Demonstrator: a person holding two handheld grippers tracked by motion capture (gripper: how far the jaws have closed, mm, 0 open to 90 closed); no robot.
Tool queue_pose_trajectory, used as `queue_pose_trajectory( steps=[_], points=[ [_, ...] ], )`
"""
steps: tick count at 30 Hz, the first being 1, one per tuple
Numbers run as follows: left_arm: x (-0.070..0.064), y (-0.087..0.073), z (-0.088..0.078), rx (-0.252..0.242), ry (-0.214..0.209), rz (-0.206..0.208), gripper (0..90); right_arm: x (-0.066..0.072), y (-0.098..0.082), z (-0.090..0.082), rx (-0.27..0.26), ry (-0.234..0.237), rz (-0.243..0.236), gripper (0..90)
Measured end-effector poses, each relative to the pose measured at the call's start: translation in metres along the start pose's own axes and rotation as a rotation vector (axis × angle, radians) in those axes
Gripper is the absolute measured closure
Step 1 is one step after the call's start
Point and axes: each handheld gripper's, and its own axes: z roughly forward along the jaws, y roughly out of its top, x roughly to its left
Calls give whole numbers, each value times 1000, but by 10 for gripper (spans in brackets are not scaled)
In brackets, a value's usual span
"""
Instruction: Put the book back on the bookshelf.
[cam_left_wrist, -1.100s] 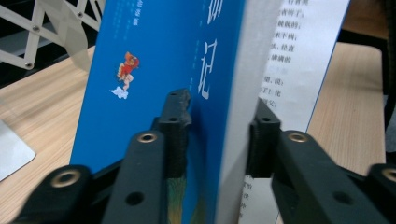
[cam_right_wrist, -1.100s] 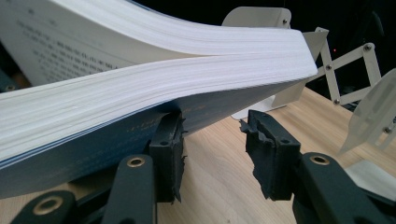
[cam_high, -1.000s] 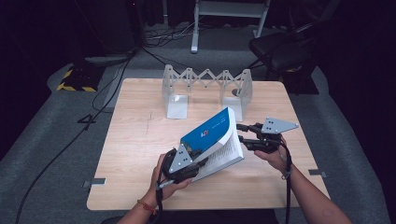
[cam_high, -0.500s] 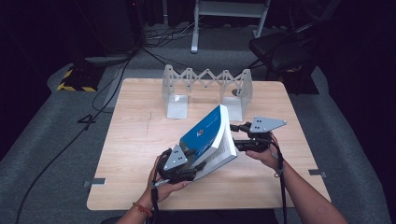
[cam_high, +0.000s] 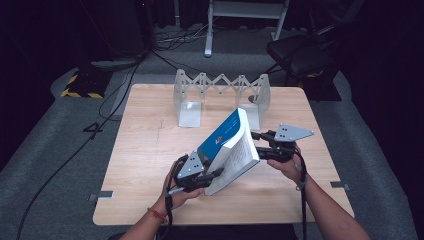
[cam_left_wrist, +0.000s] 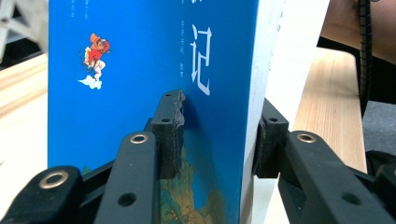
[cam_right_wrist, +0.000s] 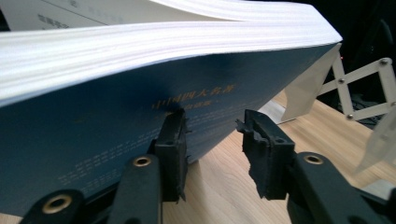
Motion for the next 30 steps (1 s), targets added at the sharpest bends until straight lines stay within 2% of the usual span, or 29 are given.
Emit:
queue_pose_trajectory(
  steps=[5,8,11,13,17,20,26,30],
  points=[
    [1,6,17,-19,-44,1,615,-6,1,-16,-6,-20,1,620],
    [0,9,29,-38,-57,-14,613,-7,2,-24,-15,-26,11,681],
    [2,11,34,-41,-64,-18,614,-5,5,-28,-33,-27,14,681],
    [2,11,34,-39,-64,-13,611,-4,5,-30,-29,-40,4,676],
    [2,10,29,-35,-47,-6,588,3,4,-31,-25,-14,-14,589],
    [3,10,25,-24,-42,-7,579,13,4,-28,-10,-11,-41,553],
    [2,7,16,21,-14,19,542,29,-4,-13,40,33,-70,506],
    [2,7,13,38,-14,27,498,32,-5,-9,41,43,-66,491]
  ],
)
